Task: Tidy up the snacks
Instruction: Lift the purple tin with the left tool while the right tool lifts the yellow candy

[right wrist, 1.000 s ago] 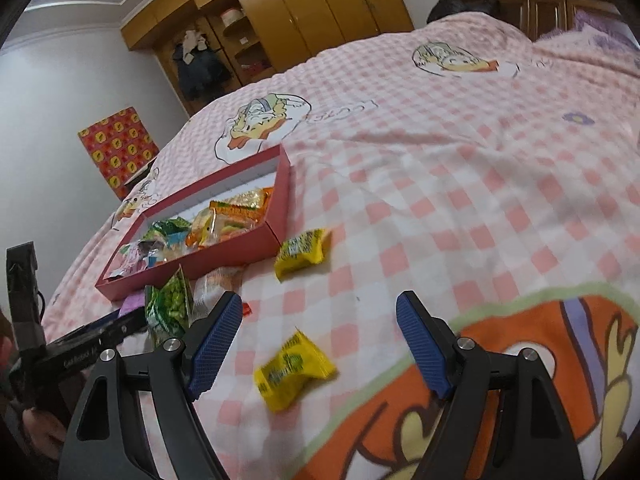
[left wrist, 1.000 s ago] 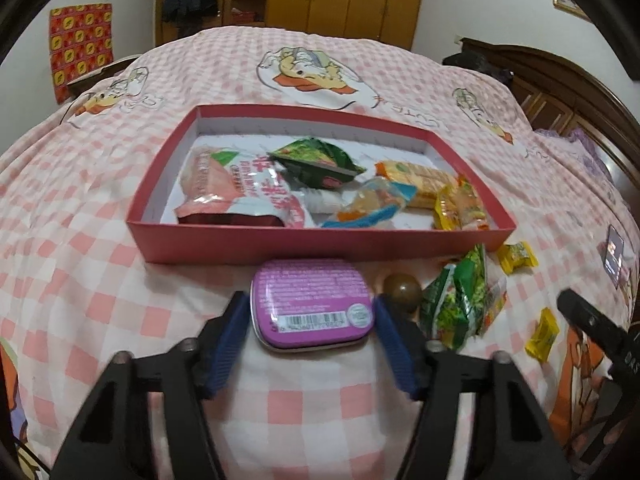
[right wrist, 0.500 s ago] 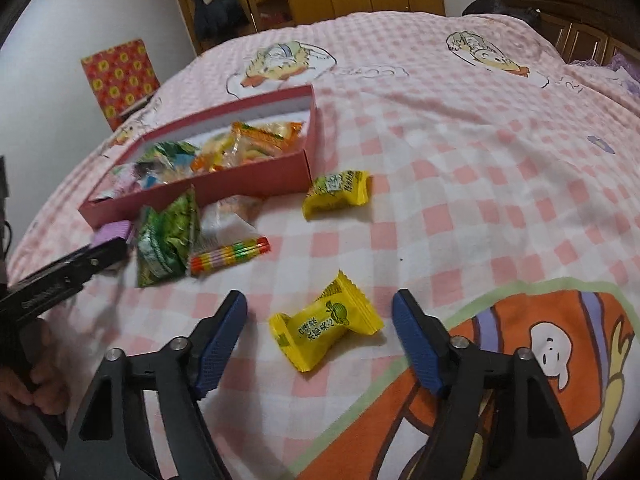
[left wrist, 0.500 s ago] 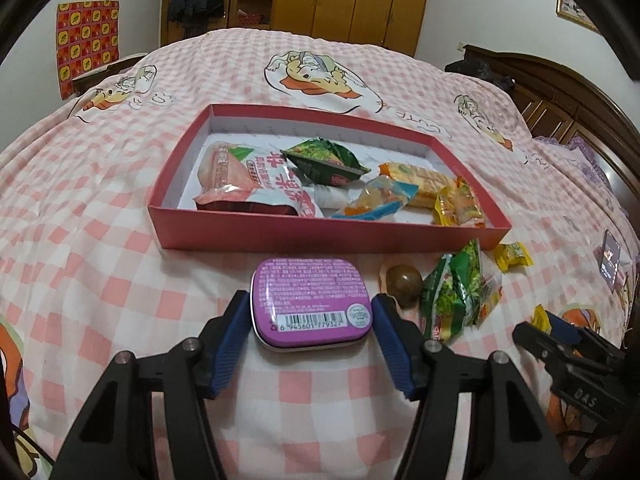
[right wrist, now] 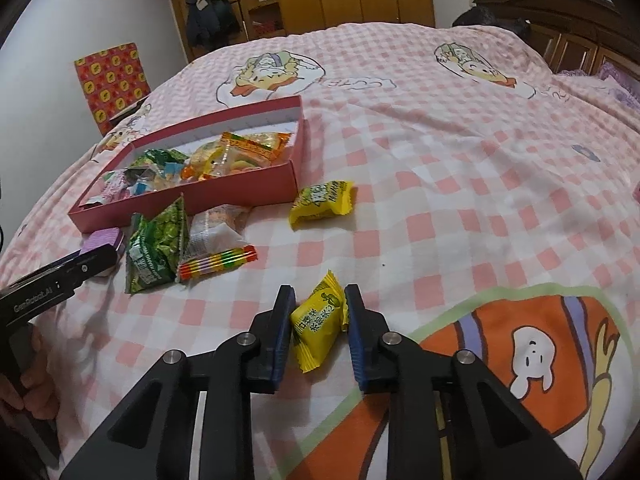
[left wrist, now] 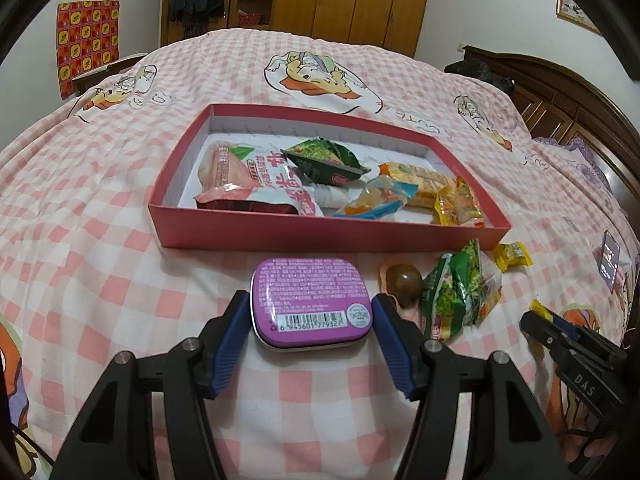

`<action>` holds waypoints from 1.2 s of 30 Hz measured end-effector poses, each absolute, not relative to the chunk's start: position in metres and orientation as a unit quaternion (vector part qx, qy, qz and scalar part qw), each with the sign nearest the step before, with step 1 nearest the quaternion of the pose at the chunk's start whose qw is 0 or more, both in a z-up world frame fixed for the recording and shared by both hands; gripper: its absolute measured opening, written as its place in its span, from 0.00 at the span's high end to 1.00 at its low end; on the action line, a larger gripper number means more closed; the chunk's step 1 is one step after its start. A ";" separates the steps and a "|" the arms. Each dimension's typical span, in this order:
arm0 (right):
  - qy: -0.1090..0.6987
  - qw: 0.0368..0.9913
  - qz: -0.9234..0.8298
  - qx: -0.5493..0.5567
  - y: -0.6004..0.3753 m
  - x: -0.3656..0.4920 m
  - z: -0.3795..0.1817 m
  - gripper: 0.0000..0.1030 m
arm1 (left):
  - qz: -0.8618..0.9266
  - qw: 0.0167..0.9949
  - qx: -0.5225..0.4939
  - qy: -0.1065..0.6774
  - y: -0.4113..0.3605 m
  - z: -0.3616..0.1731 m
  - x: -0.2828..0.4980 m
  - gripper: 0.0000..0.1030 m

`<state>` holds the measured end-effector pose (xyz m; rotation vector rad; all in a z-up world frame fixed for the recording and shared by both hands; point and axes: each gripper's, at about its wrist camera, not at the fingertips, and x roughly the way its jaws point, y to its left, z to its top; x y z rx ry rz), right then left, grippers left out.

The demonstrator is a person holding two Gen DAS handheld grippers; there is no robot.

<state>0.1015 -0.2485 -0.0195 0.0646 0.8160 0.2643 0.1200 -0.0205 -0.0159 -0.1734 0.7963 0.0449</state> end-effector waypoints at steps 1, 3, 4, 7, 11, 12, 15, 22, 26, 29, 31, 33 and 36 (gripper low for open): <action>0.394 0.909 0.134 0.033 -0.248 0.101 -0.019 0.75 | 0.022 0.918 -0.083 0.387 -0.021 -0.016 0.119 0.37; 0.388 0.908 0.155 0.040 -0.247 0.100 -0.018 0.75 | 0.021 0.918 -0.081 0.387 -0.022 -0.014 0.118 0.37; 0.386 0.906 0.168 0.040 -0.245 0.099 -0.017 0.75 | 0.019 0.919 -0.081 0.386 -0.022 -0.014 0.117 0.37; 0.382 0.905 0.187 0.027 -0.236 0.097 -0.016 0.75 | 0.017 0.919 -0.080 0.385 -0.022 -0.013 0.113 0.37; 0.380 0.904 0.197 0.014 -0.228 0.095 -0.015 0.75 | 0.016 0.920 -0.079 0.385 -0.023 -0.013 0.111 0.37; 0.380 0.904 0.197 0.016 -0.229 0.095 -0.015 0.75 | 0.016 0.920 -0.079 0.384 -0.023 -0.013 0.111 0.37; 0.383 0.903 0.196 0.023 -0.232 0.097 -0.016 0.75 | 0.016 0.920 -0.078 0.384 -0.023 -0.014 0.108 0.37; 0.385 0.901 0.197 0.029 -0.233 0.098 -0.017 0.75 | 0.017 0.918 -0.074 0.390 -0.024 -0.015 0.108 0.37; 0.385 0.901 0.196 0.031 -0.233 0.098 -0.017 0.75 | 0.015 0.921 -0.069 0.384 -0.025 -0.013 0.108 0.37; 0.382 0.901 0.201 0.032 -0.233 0.098 -0.016 0.75 | 0.011 0.923 -0.068 0.378 -0.026 -0.009 0.107 0.37; 0.380 0.902 0.203 0.031 -0.233 0.098 -0.015 0.75 | 0.009 0.924 -0.069 0.376 -0.025 -0.007 0.108 0.37; 0.381 0.904 0.194 0.029 -0.233 0.098 -0.015 0.75 | 0.010 0.924 -0.071 0.376 -0.023 -0.005 0.109 0.37; 0.374 0.905 0.198 0.042 -0.238 0.097 -0.011 0.75 | 0.009 0.926 -0.079 0.369 -0.019 0.001 0.109 0.37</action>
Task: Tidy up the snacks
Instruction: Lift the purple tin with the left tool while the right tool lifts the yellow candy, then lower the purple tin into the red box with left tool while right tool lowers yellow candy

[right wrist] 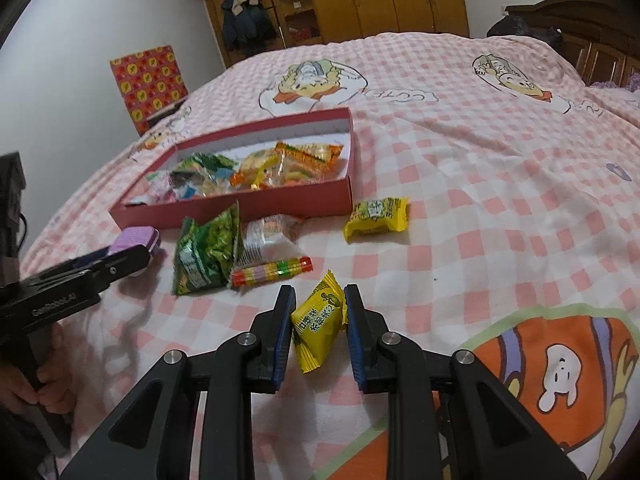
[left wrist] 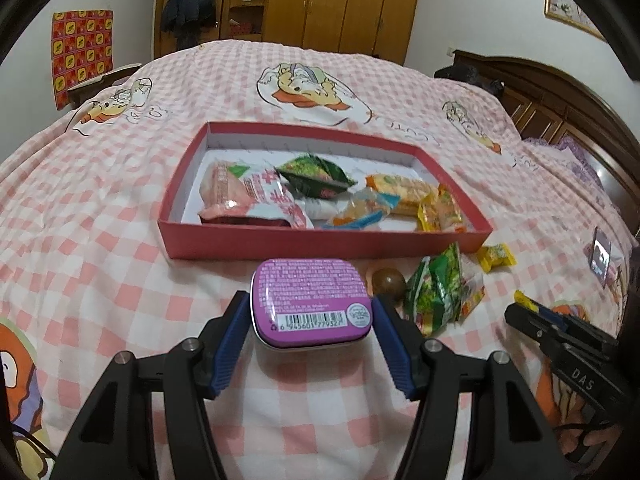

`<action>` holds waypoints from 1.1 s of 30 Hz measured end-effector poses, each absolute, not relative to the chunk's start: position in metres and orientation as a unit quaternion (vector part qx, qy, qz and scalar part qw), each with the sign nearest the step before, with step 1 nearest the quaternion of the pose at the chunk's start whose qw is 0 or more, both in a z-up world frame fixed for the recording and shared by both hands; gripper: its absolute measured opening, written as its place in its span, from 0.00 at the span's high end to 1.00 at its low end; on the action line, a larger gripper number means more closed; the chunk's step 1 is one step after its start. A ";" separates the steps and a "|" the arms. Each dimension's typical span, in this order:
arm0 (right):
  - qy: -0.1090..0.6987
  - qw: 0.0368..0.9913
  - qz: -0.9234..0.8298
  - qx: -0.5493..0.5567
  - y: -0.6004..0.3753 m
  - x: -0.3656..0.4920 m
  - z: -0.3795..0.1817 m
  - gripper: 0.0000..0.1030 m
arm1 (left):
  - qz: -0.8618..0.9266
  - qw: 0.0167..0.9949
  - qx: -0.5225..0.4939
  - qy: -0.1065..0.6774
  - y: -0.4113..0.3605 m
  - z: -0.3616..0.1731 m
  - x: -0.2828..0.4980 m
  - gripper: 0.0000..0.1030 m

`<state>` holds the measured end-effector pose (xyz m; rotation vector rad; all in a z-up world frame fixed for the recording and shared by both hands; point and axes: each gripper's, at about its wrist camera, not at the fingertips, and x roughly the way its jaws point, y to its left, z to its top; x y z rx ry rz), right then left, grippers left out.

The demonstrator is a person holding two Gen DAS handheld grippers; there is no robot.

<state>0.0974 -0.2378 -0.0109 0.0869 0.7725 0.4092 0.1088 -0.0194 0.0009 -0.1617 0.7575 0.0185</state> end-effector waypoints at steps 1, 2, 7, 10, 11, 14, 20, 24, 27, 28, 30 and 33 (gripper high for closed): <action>0.372 0.905 0.202 0.047 -0.239 0.098 -0.009 0.76 | 0.009 0.927 -0.079 0.366 -0.018 0.004 0.109 0.37; 0.369 0.905 0.206 0.052 -0.240 0.098 -0.008 0.76 | 0.010 0.928 -0.079 0.363 -0.017 0.006 0.109 0.37; 0.360 0.905 0.221 0.052 -0.237 0.099 0.000 0.76 | 0.010 0.930 -0.087 0.358 -0.011 0.015 0.108 0.37; 0.354 0.906 0.229 0.046 -0.232 0.100 0.005 0.76 | 0.014 0.932 -0.088 0.353 -0.008 0.022 0.108 0.37; 0.353 0.905 0.232 0.046 -0.231 0.101 0.007 0.76 | 0.016 0.932 -0.089 0.350 -0.006 0.025 0.108 0.37; 0.349 0.904 0.241 0.050 -0.229 0.103 0.011 0.76 | 0.017 0.934 -0.088 0.345 -0.003 0.031 0.110 0.37; 0.339 0.905 0.252 0.047 -0.222 0.110 0.024 0.76 | 0.020 0.938 -0.082 0.336 0.002 0.042 0.118 0.37; 0.324 0.905 0.271 0.048 -0.212 0.120 0.037 0.76 | 0.023 0.941 -0.078 0.329 0.008 0.050 0.129 0.37; 0.315 0.902 0.289 0.057 -0.203 0.138 0.046 0.76 | 0.024 0.943 -0.078 0.323 0.014 0.058 0.141 0.37; 0.314 0.900 0.294 0.063 -0.202 0.143 0.047 0.76 | 0.026 0.944 -0.079 0.319 0.017 0.061 0.145 0.37; 0.311 0.895 0.306 0.087 -0.201 0.157 0.050 0.76 | 0.029 0.945 -0.079 0.315 0.020 0.064 0.152 0.37; 0.305 0.891 0.317 0.112 -0.201 0.171 0.051 0.76 | 0.033 0.947 -0.076 0.311 0.026 0.066 0.161 0.37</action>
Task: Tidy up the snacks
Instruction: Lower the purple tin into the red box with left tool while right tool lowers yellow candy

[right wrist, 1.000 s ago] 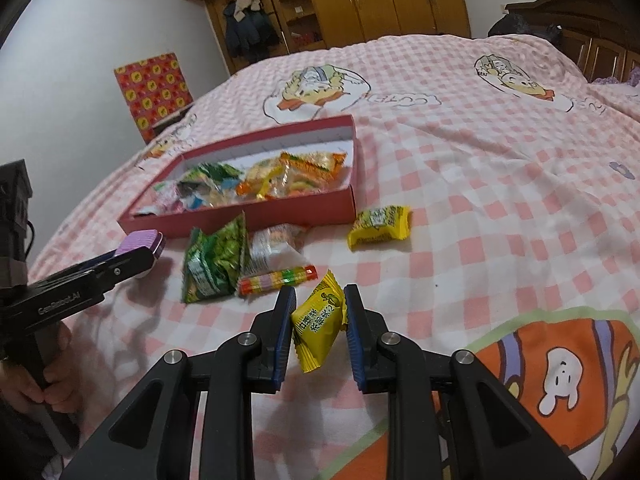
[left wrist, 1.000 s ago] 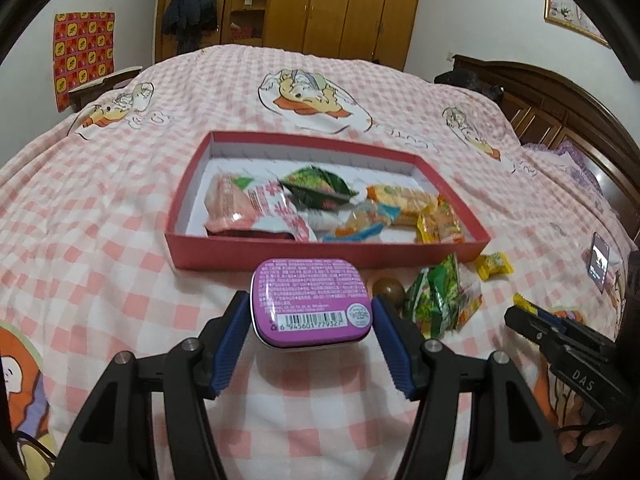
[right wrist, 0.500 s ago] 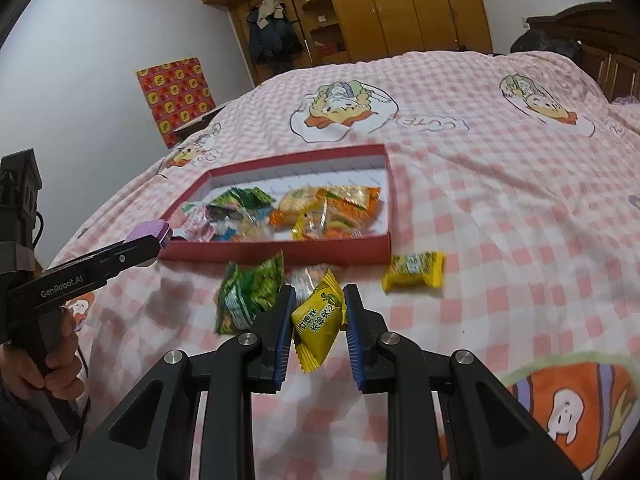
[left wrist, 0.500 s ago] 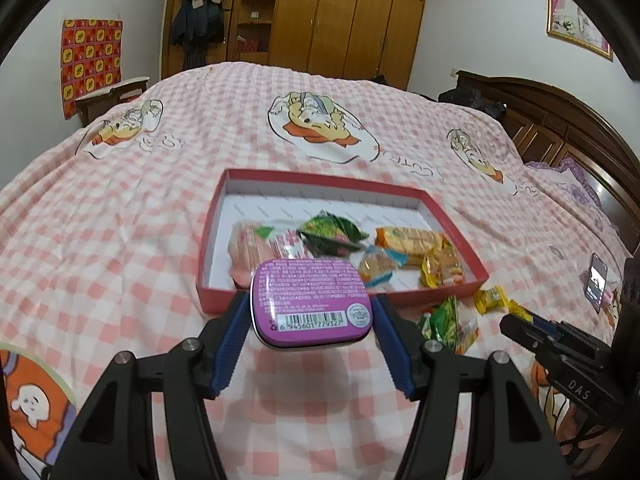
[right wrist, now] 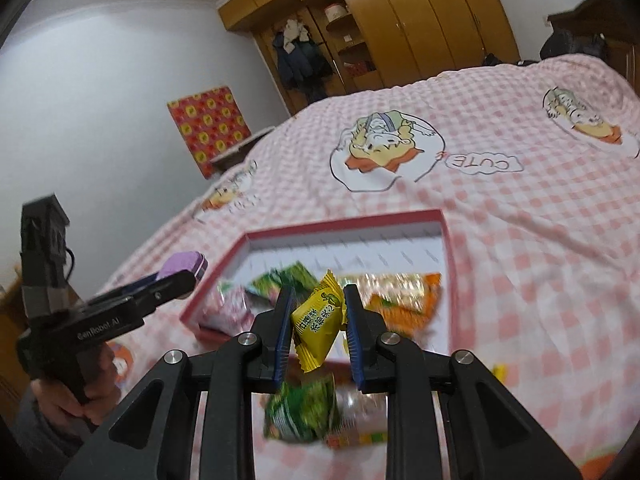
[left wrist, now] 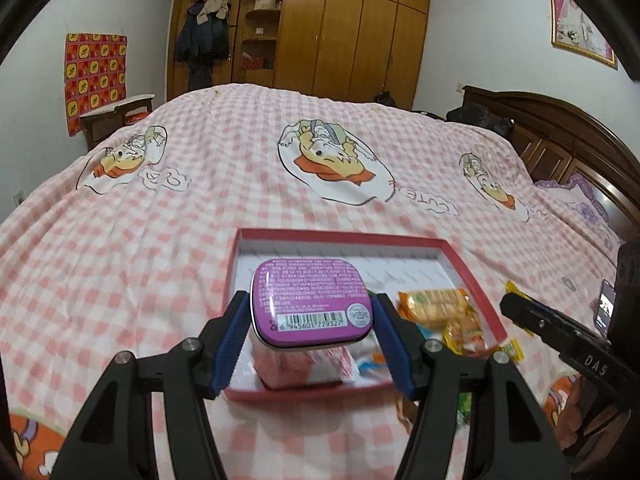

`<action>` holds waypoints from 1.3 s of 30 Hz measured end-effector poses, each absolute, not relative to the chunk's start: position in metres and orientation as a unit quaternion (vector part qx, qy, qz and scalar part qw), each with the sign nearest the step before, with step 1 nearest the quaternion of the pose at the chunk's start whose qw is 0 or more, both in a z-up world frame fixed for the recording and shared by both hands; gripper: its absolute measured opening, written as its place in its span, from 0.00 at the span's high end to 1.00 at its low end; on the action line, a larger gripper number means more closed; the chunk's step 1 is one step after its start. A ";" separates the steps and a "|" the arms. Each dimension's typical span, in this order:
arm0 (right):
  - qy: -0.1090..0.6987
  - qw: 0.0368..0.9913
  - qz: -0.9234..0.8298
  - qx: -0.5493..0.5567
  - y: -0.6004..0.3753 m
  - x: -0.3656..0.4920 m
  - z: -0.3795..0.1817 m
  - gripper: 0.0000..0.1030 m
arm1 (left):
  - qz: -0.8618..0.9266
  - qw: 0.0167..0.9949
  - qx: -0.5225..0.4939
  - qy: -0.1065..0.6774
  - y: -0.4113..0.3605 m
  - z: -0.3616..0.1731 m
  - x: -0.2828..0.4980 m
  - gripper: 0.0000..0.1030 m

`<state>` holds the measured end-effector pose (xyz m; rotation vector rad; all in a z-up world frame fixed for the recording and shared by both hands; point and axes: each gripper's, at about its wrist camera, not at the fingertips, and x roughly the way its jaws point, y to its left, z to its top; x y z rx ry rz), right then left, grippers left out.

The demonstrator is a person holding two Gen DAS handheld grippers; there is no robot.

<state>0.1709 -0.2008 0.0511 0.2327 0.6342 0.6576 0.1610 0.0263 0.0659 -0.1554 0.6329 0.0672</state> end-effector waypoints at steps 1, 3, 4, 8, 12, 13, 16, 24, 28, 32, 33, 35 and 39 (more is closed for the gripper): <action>0.304 0.891 0.317 0.113 -0.201 0.173 0.051 0.76 | 0.034 0.947 -0.076 0.310 0.028 0.066 0.163 0.37; 0.303 0.893 0.313 0.110 -0.200 0.177 0.050 0.76 | 0.036 0.946 -0.078 0.312 0.034 0.063 0.168 0.37; 0.303 0.894 0.312 0.111 -0.201 0.180 0.048 0.76 | 0.036 0.946 -0.080 0.312 0.036 0.062 0.170 0.37; 0.305 0.896 0.305 0.110 -0.202 0.189 0.045 0.76 | 0.039 0.946 -0.082 0.311 0.043 0.056 0.177 0.37; 0.316 0.892 0.307 0.104 -0.197 0.201 0.040 0.76 | 0.038 0.944 -0.088 0.317 0.047 0.050 0.181 0.37; 0.319 0.889 0.311 0.104 -0.195 0.202 0.038 0.76 | 0.035 0.943 -0.088 0.318 0.046 0.048 0.181 0.37; 0.322 0.882 0.331 0.093 -0.182 0.201 0.035 0.76 | 0.032 0.943 -0.078 0.321 0.041 0.042 0.182 0.37; 0.340 0.881 0.327 0.037 -0.153 0.195 0.010 0.75 | 0.033 0.940 -0.074 0.332 0.041 0.030 0.186 0.37; 0.334 0.886 0.319 0.033 -0.154 0.192 0.007 0.73 | 0.033 0.937 -0.075 0.339 0.040 0.024 0.186 0.37; 0.328 0.889 0.317 0.041 -0.158 0.193 0.006 0.72 | 0.036 0.938 -0.070 0.338 0.040 0.021 0.186 0.37; 0.327 0.889 0.318 0.042 -0.158 0.193 0.006 0.71 | 0.037 0.938 -0.068 0.337 0.039 0.021 0.186 0.37; 0.323 0.890 0.318 0.041 -0.158 0.191 0.006 0.71 | 0.041 0.939 -0.065 0.335 0.039 0.020 0.186 0.37; 0.320 0.891 0.319 0.038 -0.157 0.189 0.006 0.70 | 0.046 0.940 -0.065 0.332 0.041 0.017 0.187 0.37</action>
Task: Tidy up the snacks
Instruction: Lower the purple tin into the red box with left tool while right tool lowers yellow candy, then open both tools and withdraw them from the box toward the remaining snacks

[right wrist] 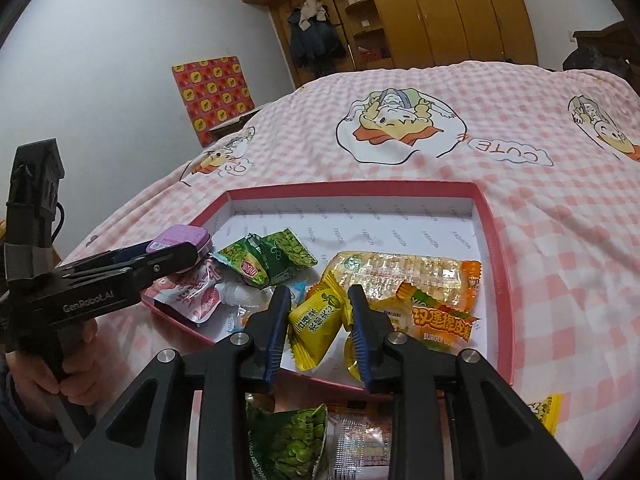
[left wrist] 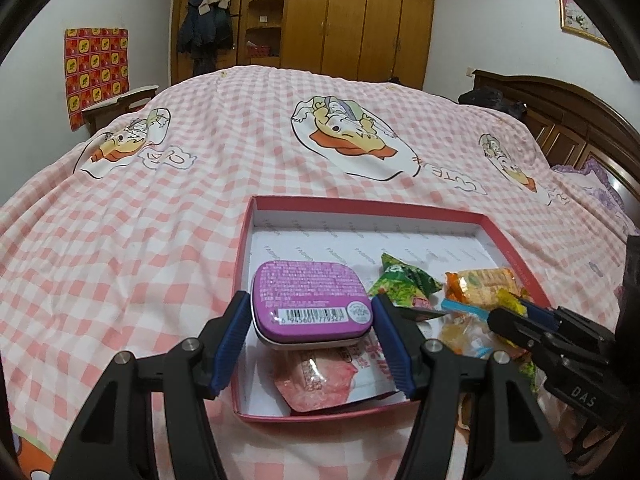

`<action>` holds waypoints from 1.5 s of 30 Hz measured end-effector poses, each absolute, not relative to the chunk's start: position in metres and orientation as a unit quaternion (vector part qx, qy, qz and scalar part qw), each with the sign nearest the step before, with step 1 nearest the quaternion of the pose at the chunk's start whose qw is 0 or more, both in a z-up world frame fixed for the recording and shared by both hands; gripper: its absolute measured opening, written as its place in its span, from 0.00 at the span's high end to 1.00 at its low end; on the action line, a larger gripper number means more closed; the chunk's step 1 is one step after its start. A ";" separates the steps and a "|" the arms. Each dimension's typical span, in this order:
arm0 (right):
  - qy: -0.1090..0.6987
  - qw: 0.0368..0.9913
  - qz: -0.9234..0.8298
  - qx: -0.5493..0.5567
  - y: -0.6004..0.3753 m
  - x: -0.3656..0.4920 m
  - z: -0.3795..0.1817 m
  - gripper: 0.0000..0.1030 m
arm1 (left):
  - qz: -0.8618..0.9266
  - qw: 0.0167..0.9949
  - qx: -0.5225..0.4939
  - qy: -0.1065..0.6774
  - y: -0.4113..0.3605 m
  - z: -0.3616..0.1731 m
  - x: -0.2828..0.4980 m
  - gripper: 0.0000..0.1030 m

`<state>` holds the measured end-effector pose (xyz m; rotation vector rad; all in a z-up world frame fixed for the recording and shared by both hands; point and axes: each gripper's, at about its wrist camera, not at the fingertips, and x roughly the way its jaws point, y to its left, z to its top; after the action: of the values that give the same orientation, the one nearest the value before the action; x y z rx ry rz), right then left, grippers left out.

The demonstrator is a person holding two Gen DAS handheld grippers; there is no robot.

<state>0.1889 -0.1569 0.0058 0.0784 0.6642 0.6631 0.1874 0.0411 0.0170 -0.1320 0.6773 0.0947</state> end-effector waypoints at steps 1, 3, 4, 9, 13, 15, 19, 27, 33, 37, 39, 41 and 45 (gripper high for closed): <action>0.319 0.891 0.320 0.037 -0.157 0.188 0.006 0.68 | 0.047 0.940 -0.065 0.331 0.042 0.016 0.188 0.37; 0.318 0.891 0.322 0.038 -0.157 0.188 0.005 0.68 | 0.047 0.940 -0.067 0.330 0.043 0.016 0.188 0.37; 0.319 0.891 0.322 0.038 -0.156 0.189 0.005 0.68 | 0.046 0.941 -0.068 0.329 0.043 0.016 0.188 0.37; 0.320 0.891 0.321 0.039 -0.157 0.190 0.005 0.60 | 0.043 0.942 -0.067 0.325 0.043 0.018 0.186 0.36; 0.319 0.891 0.321 0.038 -0.157 0.189 0.005 0.58 | 0.043 0.948 -0.060 0.309 0.041 0.024 0.182 0.31; 0.318 0.891 0.321 0.038 -0.156 0.188 0.005 0.56 | 0.045 0.952 -0.057 0.298 0.040 0.028 0.179 0.28; 0.314 0.892 0.323 0.039 -0.156 0.187 0.005 0.50 | 0.037 0.955 -0.065 0.288 0.040 0.030 0.176 0.24; 0.312 0.891 0.327 0.041 -0.155 0.185 0.005 0.48 | 0.015 0.961 -0.065 0.270 0.034 0.035 0.169 0.18; 0.312 0.891 0.328 0.041 -0.155 0.184 0.005 0.47 | 0.019 0.960 -0.058 0.273 0.031 0.034 0.169 0.14; 0.311 0.890 0.331 0.039 -0.153 0.183 0.006 0.42 | 0.020 0.959 -0.059 0.275 0.032 0.033 0.169 0.13; 0.310 0.890 0.332 0.037 -0.153 0.183 0.006 0.40 | 0.020 0.959 -0.061 0.275 0.032 0.033 0.169 0.13; 0.309 0.890 0.333 0.036 -0.152 0.181 0.006 0.39 | 0.020 0.959 -0.061 0.276 0.032 0.033 0.168 0.13; 0.309 0.890 0.334 0.035 -0.152 0.181 0.006 0.37 | 0.019 0.958 -0.061 0.279 0.032 0.032 0.168 0.13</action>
<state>0.1812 -0.1522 0.0060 0.0735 0.6419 0.6931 0.1680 0.0319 0.0317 -0.1240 0.5659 0.0385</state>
